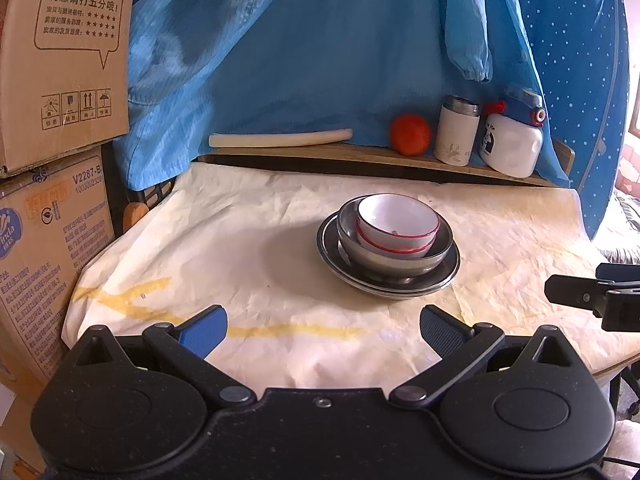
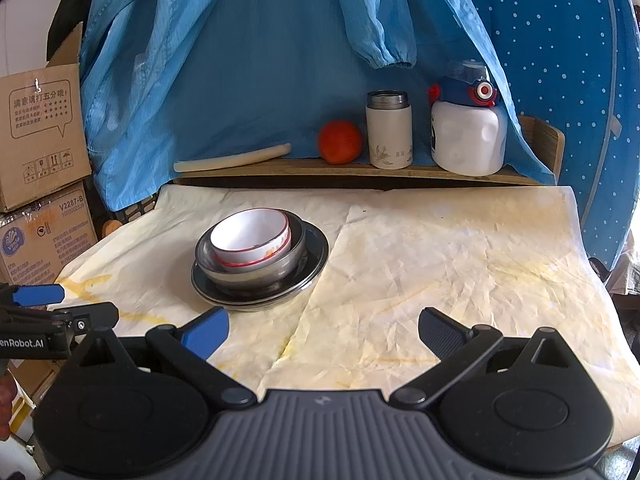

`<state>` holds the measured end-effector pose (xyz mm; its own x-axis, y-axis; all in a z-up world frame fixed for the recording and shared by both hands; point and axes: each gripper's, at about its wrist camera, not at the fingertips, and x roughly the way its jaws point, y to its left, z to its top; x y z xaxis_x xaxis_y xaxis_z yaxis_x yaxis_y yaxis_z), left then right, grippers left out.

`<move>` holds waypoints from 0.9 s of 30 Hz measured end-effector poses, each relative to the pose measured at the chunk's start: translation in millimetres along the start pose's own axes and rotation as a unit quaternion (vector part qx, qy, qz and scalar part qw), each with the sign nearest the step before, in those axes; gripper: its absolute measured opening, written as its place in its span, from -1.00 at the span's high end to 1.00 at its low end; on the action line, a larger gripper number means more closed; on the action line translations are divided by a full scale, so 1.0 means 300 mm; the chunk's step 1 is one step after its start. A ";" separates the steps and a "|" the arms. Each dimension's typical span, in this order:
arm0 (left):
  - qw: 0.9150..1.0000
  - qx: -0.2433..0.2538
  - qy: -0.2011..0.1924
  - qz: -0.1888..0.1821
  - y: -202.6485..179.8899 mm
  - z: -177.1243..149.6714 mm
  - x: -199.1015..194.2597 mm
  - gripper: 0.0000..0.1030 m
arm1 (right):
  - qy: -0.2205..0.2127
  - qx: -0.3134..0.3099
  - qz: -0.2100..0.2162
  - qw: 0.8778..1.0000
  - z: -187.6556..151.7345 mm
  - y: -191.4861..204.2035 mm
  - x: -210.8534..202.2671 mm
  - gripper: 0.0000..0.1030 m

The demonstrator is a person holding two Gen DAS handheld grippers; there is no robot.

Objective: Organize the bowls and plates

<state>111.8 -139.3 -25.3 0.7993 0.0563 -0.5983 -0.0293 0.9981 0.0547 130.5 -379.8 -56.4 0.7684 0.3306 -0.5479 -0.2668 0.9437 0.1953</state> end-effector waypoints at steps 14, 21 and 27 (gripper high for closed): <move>1.000 -0.001 0.001 -0.004 0.004 -0.001 0.005 -0.98 | 0.002 -0.001 0.002 1.000 0.001 0.002 0.008 -1.00; 1.000 -0.001 0.000 -0.007 0.004 -0.002 0.004 -0.98 | 0.003 -0.001 0.003 1.000 0.002 0.003 0.012 -1.00; 1.000 -0.001 0.000 -0.006 0.003 -0.002 0.004 -0.98 | 0.005 -0.002 0.004 1.000 0.003 0.003 0.015 -1.00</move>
<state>112.4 -138.4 -26.5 0.7992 0.0435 -0.5994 -0.0199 0.9987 0.0460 134.1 -377.6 -57.9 0.7605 0.3387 -0.5541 -0.2753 0.9409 0.1974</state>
